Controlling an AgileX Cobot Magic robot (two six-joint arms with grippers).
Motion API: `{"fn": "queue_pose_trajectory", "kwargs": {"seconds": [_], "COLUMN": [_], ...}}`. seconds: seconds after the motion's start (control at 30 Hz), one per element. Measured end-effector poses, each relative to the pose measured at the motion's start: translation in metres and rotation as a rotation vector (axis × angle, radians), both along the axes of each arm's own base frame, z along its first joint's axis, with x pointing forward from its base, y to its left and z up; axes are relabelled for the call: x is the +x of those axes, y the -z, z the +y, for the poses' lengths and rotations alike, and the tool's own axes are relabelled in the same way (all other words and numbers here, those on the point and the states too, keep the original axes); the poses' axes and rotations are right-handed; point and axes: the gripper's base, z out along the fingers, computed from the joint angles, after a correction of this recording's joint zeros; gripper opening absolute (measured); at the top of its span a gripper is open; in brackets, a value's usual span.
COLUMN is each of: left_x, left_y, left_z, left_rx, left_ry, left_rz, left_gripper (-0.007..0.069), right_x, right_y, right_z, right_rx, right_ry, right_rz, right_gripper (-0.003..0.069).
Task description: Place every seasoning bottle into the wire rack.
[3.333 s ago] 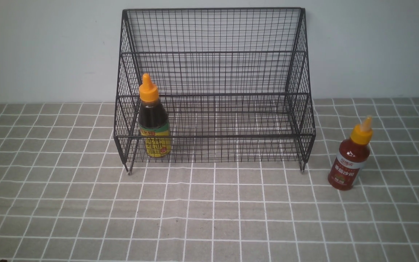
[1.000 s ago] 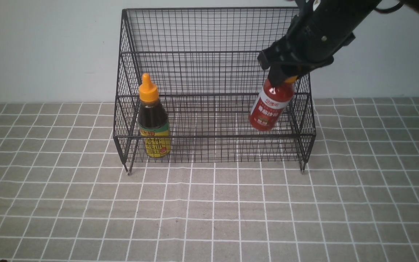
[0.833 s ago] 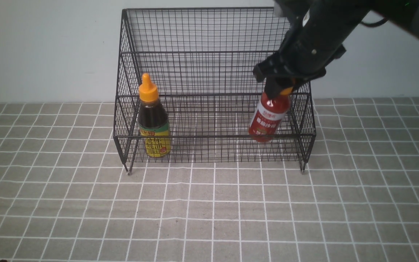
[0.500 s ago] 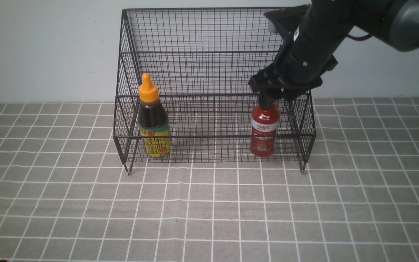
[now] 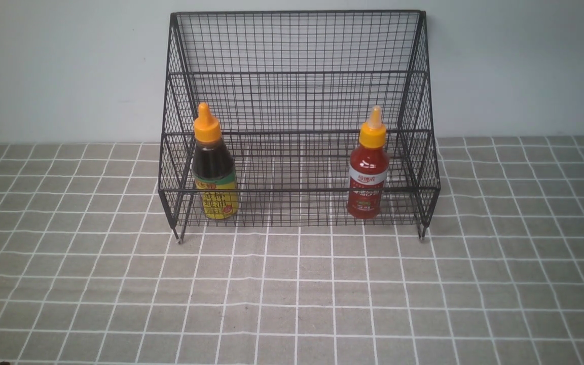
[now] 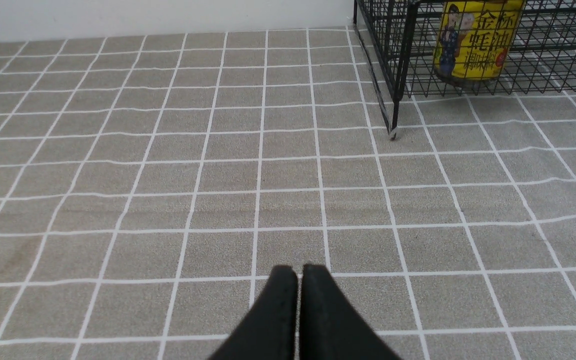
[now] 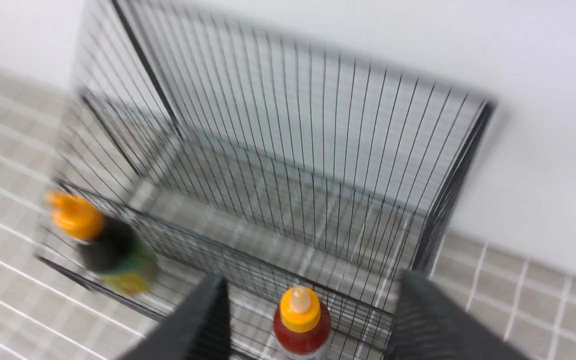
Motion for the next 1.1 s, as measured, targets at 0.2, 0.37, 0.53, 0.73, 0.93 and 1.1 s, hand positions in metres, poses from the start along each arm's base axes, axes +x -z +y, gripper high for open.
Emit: {"fn": "queue_pose_trajectory", "kwargs": {"seconds": [0.2,0.37,0.53,0.73,0.93,1.1], "left_x": [0.0,0.0,0.0,0.0,0.0,0.0], "left_y": [0.0,0.0,0.0,0.0,0.0,0.0], "left_z": [0.0,0.0,0.0,0.0,0.0,0.0], "left_rx": [0.0,0.0,0.0,0.0,0.0,0.0], "left_ry": [0.0,0.0,0.0,0.0,-0.001,-0.001], "left_rz": [0.0,0.0,0.0,0.0,0.0,0.0], "left_gripper": [-0.0006,-0.0006,-0.0006,-0.0006,-0.0006,-0.0006], "right_x": [-0.135,-0.219,-0.257,-0.256,-0.247,-0.245], "right_y": [-0.012,0.051,0.118,0.179,0.194,0.198], "right_z": [-0.062,-0.1,-0.117,-0.117,-0.113,-0.113], "right_rx": [0.082,0.206,0.446,0.543,0.511,0.443], "right_ry": [0.027,0.033,0.035,0.029,0.032,0.042], "right_rz": [-0.121,-0.386,-0.704,-0.828,-0.806,-0.783], "right_gripper": [0.0055,-0.001,-0.0011,-0.0011,-0.0011,-0.0011]}}
